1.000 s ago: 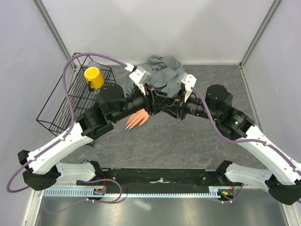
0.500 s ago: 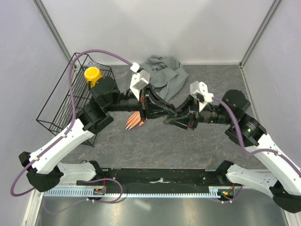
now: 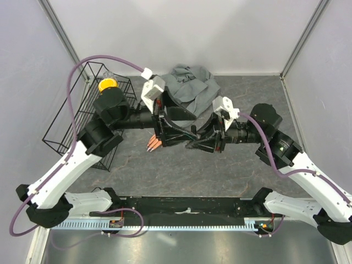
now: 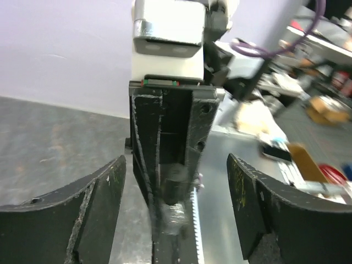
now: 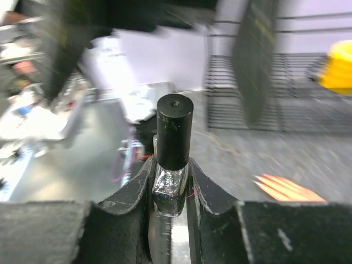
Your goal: Paint the nails
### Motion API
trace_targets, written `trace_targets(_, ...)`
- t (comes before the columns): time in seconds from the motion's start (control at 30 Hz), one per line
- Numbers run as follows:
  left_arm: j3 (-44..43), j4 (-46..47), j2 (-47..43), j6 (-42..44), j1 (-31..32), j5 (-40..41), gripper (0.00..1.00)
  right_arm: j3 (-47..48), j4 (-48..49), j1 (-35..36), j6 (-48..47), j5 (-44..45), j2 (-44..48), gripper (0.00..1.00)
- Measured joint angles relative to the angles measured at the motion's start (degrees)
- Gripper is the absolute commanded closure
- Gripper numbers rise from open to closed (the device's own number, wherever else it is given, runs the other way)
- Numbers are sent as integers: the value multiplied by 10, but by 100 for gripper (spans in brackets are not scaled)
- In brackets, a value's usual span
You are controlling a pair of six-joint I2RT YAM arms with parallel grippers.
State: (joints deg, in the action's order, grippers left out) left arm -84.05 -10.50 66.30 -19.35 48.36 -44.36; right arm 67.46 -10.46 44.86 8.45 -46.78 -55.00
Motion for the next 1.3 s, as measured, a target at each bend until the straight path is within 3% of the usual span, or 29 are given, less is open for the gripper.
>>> trace_targets(0.2,0,-24,-62,2,0,156,33,30,-49,0,-24,114,-32,100)
trace_targets(0.33,3,-27,-67,2,5,228,35,38,-63,0,-30,165,-40,100)
trace_targets(0.5,5,-41,-38,6,10,269,38,42,-70,0,-38,188,-40,100)
trace_targets(0.77,-5,-92,8,14,12,277,57,42,-84,-1,-48,203,-41,100)
trace_targets(0.87,-9,-99,8,15,13,272,70,42,-85,-1,-50,204,-43,100)
trace_targets(0.93,-11,-102,8,16,14,270,90,42,-85,-1,-52,207,-44,100)
trace_targets(1.0,-13,-106,8,25,16,267,98,42,-86,-1,-52,209,-45,98)
trace_targets(1.07,-14,-107,9,30,16,263,98,42,-87,-1,-52,212,-46,78)
trace_targets(1.1,-14,-107,9,32,16,263,98,42,-87,-1,-52,215,-46,55)
trace_targets(1.2,-8,-97,11,47,20,280,98,42,-92,-1,-43,240,-44,26)
trace_targets(1.3,64,-32,-9,73,29,333,98,26,-101,0,-24,282,-31,7)
